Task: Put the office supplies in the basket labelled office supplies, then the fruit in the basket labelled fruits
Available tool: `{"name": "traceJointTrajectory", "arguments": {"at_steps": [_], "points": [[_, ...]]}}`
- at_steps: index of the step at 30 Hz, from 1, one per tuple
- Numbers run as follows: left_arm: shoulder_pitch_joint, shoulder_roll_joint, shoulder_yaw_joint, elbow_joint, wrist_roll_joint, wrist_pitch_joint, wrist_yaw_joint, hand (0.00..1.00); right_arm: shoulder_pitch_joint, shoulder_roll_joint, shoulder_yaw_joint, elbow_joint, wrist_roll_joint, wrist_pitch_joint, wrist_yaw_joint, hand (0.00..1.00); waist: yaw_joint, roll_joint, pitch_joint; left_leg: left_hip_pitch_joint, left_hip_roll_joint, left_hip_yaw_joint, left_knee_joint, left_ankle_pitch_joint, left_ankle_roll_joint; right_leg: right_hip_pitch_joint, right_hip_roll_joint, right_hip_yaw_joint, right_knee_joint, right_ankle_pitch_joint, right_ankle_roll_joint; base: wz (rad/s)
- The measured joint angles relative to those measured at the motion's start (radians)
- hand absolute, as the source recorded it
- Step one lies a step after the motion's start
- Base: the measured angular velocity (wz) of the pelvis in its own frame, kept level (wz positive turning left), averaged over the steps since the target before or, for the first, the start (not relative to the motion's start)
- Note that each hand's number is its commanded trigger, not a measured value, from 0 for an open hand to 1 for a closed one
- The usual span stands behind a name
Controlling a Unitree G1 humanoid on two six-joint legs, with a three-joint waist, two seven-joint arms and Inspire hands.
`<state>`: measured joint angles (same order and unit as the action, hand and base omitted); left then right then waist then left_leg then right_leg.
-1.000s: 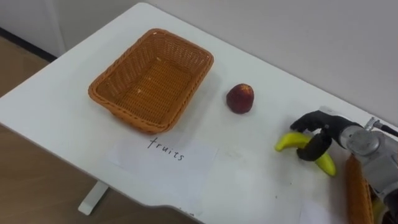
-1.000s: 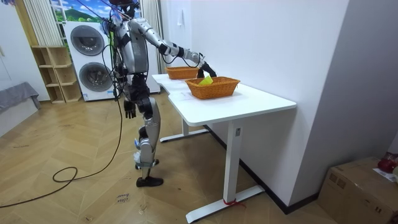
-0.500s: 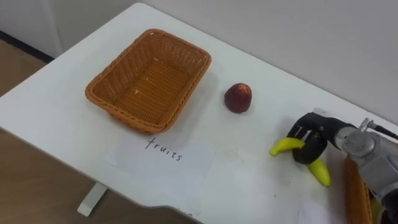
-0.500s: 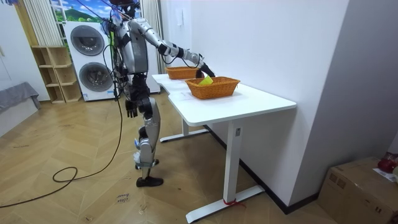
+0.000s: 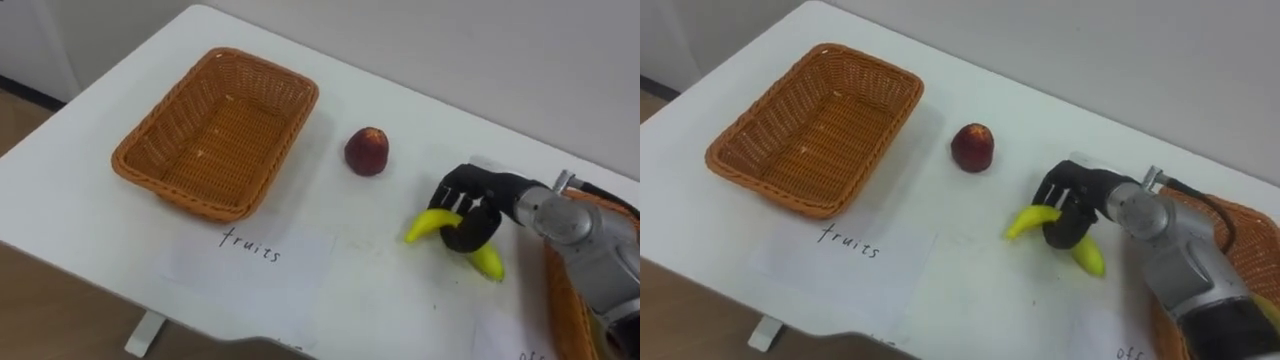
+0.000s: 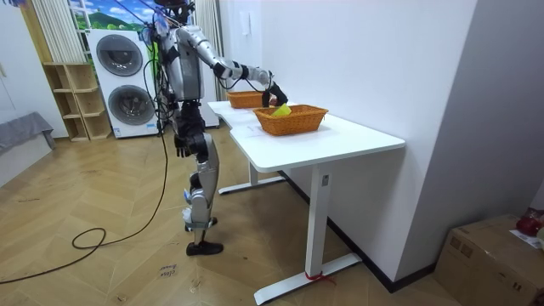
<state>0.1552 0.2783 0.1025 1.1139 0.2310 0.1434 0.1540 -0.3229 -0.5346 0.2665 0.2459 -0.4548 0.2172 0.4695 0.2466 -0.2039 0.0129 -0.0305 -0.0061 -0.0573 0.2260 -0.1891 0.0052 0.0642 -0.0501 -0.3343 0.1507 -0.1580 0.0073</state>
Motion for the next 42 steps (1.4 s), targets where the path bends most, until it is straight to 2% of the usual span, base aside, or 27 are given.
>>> {"name": "traceJointTrajectory", "arguments": {"at_steps": [1,3,5,7,9,11,13,17,19,27,30,37,42], "points": [[0.007,-0.003,0.001,-0.005,0.000,0.000,0.004,0.00,0.000,0.000,-0.016,-0.020,0.000,0.000,0.000,1.00,0.000,0.002,0.0002,0.007,0.000,0.004,-0.005,0.000,0.000,0.003,0.000,0.006,0.001,0.000,0.000,-0.11],[0.016,-0.008,0.002,-0.006,0.000,-0.001,0.009,0.00,0.000,0.000,-0.043,-0.050,0.000,0.000,-0.002,1.00,-0.006,0.002,-0.0042,0.010,0.000,0.008,-0.005,0.000,0.000,0.004,-0.001,0.009,0.001,0.000,0.000,-0.08],[0.024,-0.019,0.003,-0.006,-0.001,-0.001,0.012,0.00,0.000,0.000,-0.063,-0.100,0.015,0.001,-0.016,1.00,-0.012,0.009,-0.0020,0.019,0.001,0.018,-0.006,0.000,0.000,0.009,0.000,0.020,0.003,0.000,0.000,-0.11],[0.027,-0.029,0.004,-0.007,-0.001,-0.001,0.012,0.00,0.000,0.001,-0.063,-0.128,0.017,-0.004,-0.023,1.00,-0.019,0.013,-0.0048,0.025,0.002,0.025,-0.008,-0.001,0.001,0.011,0.000,0.027,0.005,0.000,0.000,-0.11],[0.025,-0.038,0.003,-0.009,-0.004,-0.001,0.012,0.00,0.000,0.003,-0.063,-0.164,0.015,-0.004,-0.030,1.00,-0.027,0.019,-0.0037,0.028,0.002,0.028,-0.007,-0.001,0.001,0.014,0.000,0.032,0.005,0.000,0.000,-0.05],[0.024,-0.042,0.002,-0.009,-0.004,-0.001,0.016,0.00,0.000,0.015,-0.063,-0.202,0.014,-0.009,-0.043,1.00,-0.040,0.030,-0.0028,0.038,0.002,0.029,-0.012,-0.001,0.002,0.023,0.000,0.034,0.006,0.001,-0.001,0.00],[0.024,-0.044,0.003,-0.010,-0.004,-0.001,0.021,0.00,0.000,0.021,-0.063,-0.218,0.012,-0.010,-0.045,1.00,-0.046,0.039,-0.0054,0.044,0.003,0.030,-0.019,-0.001,0.002,0.025,0.000,0.036,0.011,0.001,-0.001,-0.04],[0.023,-0.063,0.014,-0.012,-0.003,-0.001,0.034,0.00,-0.001,0.022,-0.063,-0.232,0.006,-0.010,-0.047,1.00,-0.047,0.063,-0.0028,0.072,0.005,0.041,-0.029,0.000,0.003,0.037,-0.001,0.053,0.020,0.001,0.000,-0.11],[0.028,-0.066,0.014,-0.012,-0.003,-0.001,0.036,0.00,-0.001,0.022,-0.064,-0.237,-0.002,-0.008,-0.048,1.00,-0.047,0.066,-0.0029,0.077,0.007,0.049,-0.031,0.000,0.003,0.038,0.000,0.058,0.020,0.001,0.000,-0.12],[0.033,-0.066,0.026,-0.011,-0.002,-0.001,0.040,0.00,-0.017,0.023,-0.092,-0.276,-0.027,-0.010,-0.057,1.00,-0.044,0.062,-0.0069,0.081,0.008,0.049,-0.033,0.000,0.003,0.042,0.001,0.059,0.020,0.001,0.000,-0.01],[0.038,-0.066,0.029,-0.004,-0.002,-0.001,0.040,0.00,-0.020,0.028,-0.092,-0.278,-0.025,-0.011,-0.064,1.00,-0.044,0.062,-0.0060,0.095,0.008,0.046,-0.039,0.000,0.003,0.056,0.001,0.057,0.018,0.000,0.000,0.03],[0.021,-0.069,0.031,-0.003,0.000,-0.001,0.040,0.00,-0.038,0.076,-0.092,-0.283,-0.011,-0.020,-0.088,1.00,-0.016,0.060,-0.0039,0.095,0.008,0.046,-0.038,0.000,0.003,0.057,0.002,0.057,0.019,0.000,0.000,0.00],[0.022,-0.070,0.031,-0.002,0.002,0.000,0.040,0.00,-0.051,0.103,-0.092,-0.285,-0.004,-0.029,-0.104,1.00,-0.012,0.055,-0.0008,0.094,0.007,0.044,-0.038,0.000,0.003,0.057,0.002,0.055,0.018,0.000,0.000,0.00]]}}
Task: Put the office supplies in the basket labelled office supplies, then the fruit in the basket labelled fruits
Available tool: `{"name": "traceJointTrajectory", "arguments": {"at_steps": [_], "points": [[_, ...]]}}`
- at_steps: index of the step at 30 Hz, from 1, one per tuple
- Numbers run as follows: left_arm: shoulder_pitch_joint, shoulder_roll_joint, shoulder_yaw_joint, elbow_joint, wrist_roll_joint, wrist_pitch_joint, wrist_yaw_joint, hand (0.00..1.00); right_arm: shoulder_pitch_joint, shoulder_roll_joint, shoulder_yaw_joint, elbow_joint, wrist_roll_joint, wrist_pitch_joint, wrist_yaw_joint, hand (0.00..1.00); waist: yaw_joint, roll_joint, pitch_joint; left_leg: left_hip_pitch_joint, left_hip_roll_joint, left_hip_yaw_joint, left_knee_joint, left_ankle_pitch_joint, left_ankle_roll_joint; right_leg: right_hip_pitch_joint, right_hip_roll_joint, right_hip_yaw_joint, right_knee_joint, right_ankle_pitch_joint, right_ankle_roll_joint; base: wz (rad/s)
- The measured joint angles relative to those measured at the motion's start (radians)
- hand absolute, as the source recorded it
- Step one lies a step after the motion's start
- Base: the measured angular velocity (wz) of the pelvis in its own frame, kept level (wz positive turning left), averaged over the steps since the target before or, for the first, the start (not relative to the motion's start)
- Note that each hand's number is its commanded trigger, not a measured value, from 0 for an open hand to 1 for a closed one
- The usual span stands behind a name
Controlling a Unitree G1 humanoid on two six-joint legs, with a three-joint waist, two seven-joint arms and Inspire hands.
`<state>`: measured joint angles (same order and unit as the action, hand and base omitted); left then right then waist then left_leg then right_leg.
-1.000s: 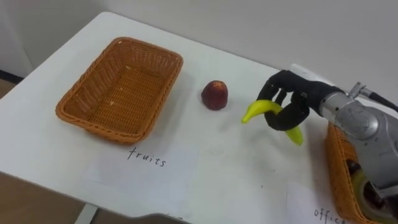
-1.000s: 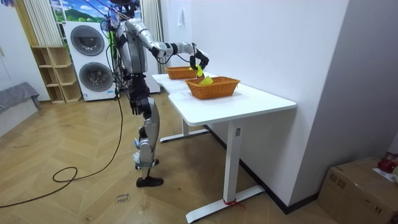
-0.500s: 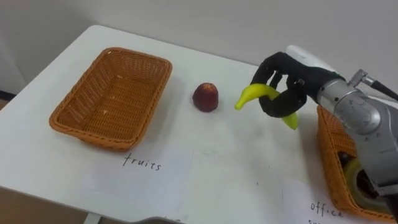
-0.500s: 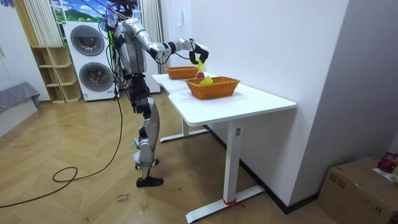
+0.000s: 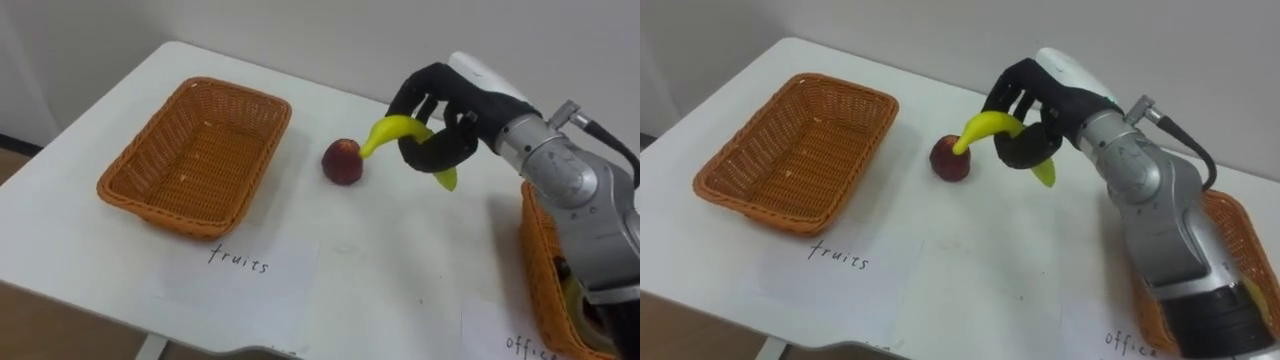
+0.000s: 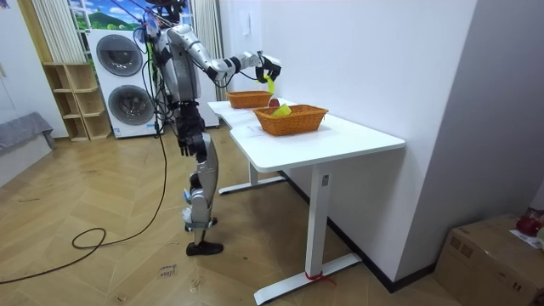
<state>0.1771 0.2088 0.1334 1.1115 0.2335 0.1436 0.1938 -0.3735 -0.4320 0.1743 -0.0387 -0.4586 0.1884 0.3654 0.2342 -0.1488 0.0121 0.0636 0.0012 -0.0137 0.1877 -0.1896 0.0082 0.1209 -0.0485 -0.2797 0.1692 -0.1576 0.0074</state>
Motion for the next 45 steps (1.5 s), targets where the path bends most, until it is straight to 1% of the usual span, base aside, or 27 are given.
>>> {"name": "traceJointTrajectory", "arguments": {"at_steps": [7,9,13,15,17,19,22,24,28,30,32,35,38,45], "points": [[-0.001,-0.001,0.000,0.000,0.011,0.000,-0.001,0.00,0.000,0.007,0.000,-0.006,-0.004,-0.003,-0.004,1.00,0.000,0.000,0.0009,-0.002,0.000,-0.002,-0.001,0.000,0.000,0.000,0.000,-0.013,0.000,0.000,0.000,0.01],[-0.001,-0.003,0.000,-0.004,0.015,0.001,-0.002,0.00,0.000,0.009,0.001,-0.011,-0.007,-0.003,-0.005,1.00,0.007,0.002,0.0026,-0.003,0.000,-0.002,-0.001,0.000,0.000,-0.001,-0.001,-0.016,0.000,0.000,0.000,0.00],[0.000,-0.002,0.001,-0.035,0.045,0.002,-0.002,0.00,0.000,0.013,0.000,-0.021,-0.023,-0.003,-0.007,1.00,0.020,0.003,0.0024,-0.008,0.000,-0.011,0.000,0.000,0.000,-0.003,-0.001,-0.022,0.000,0.000,0.000,0.04],[-0.001,-0.002,0.001,-0.042,0.045,0.002,-0.002,0.00,0.000,0.028,0.001,-0.021,-0.027,-0.002,-0.015,1.00,0.022,0.003,0.0021,-0.008,-0.001,-0.016,0.000,0.000,0.000,-0.002,-0.001,-0.023,0.000,0.000,0.001,0.07],[0.000,-0.002,0.001,-0.043,0.044,0.002,-0.002,0.00,0.000,0.056,0.001,-0.021,-0.026,-0.003,-0.025,1.00,0.029,0.003,0.0019,-0.012,-0.001,-0.018,0.002,0.000,0.000,-0.004,-0.001,-0.025,0.000,0.000,0.001,0.03],[-0.002,-0.002,0.000,-0.043,0.044,0.002,-0.002,0.00,-0.001,0.066,0.001,-0.021,-0.024,-0.003,-0.031,1.00,0.037,0.002,0.0009,-0.018,-0.002,-0.021,0.004,0.000,0.000,-0.006,-0.002,-0.029,0.000,0.000,0.001,0.05],[-0.003,-0.002,0.000,-0.043,0.044,0.002,-0.002,0.00,-0.007,0.075,0.004,-0.020,-0.021,-0.003,-0.046,1.00,0.051,0.001,0.0004,-0.020,-0.005,-0.030,0.005,0.000,0.000,-0.006,-0.003,-0.031,0.001,-0.001,0.002,0.06],[-0.002,-0.004,0.001,-0.040,0.044,0.002,-0.002,0.00,-0.031,0.088,0.004,-0.007,-0.022,-0.003,-0.052,1.00,0.053,0.001,0.0007,-0.021,-0.006,-0.032,0.007,0.000,0.000,-0.006,-0.003,-0.031,0.000,-0.002,0.003,0.05],[-0.001,-0.009,-0.001,-0.037,0.044,0.009,-0.001,0.00,-0.084,0.097,0.019,0.002,-0.017,-0.003,-0.089,1.00,0.053,0.002,0.0009,-0.026,-0.010,-0.053,0.011,0.001,0.001,0.000,-0.007,-0.054,0.000,-0.002,0.004,0.14],[0.000,-0.011,-0.001,-0.037,0.044,0.011,-0.001,0.00,-0.098,0.097,0.037,0.006,-0.013,-0.002,-0.102,1.00,0.056,0.002,0.0009,-0.025,-0.012,-0.058,0.012,0.001,0.001,0.002,-0.007,-0.056,0.000,-0.003,0.004,0.10],[-0.001,-0.016,-0.002,-0.038,0.044,0.013,-0.001,0.00,-0.104,0.112,0.046,0.023,-0.004,-0.003,-0.102,1.00,0.067,0.001,0.0008,-0.026,-0.014,-0.065,0.013,0.002,0.002,0.006,-0.010,-0.071,0.000,-0.003,0.005,0.10],[-0.004,-0.019,-0.002,-0.044,0.046,0.020,-0.001,0.00,-0.105,0.115,0.056,0.032,0.020,0.004,-0.103,1.00,0.079,-0.003,-0.0021,-0.036,-0.017,-0.074,0.016,0.002,0.004,0.000,-0.012,-0.076,0.000,-0.004,0.007,0.09],[-0.002,-0.020,-0.002,-0.054,0.066,0.026,-0.001,0.00,-0.106,0.116,0.069,0.033,0.025,0.004,-0.120,1.00,0.097,-0.003,-0.0019,-0.038,-0.017,-0.074,0.015,0.002,0.004,-0.002,-0.012,-0.080,0.000,-0.005,0.008,0.01],[0.005,-0.020,-0.020,-0.083,0.066,0.032,-0.001,0.00,-0.127,0.115,0.122,0.077,0.031,0.010,-0.156,1.00,0.105,-0.004,-0.0013,-0.040,-0.018,-0.078,0.015,0.002,0.004,-0.001,-0.013,-0.084,0.000,-0.005,0.008,0.00]]}}
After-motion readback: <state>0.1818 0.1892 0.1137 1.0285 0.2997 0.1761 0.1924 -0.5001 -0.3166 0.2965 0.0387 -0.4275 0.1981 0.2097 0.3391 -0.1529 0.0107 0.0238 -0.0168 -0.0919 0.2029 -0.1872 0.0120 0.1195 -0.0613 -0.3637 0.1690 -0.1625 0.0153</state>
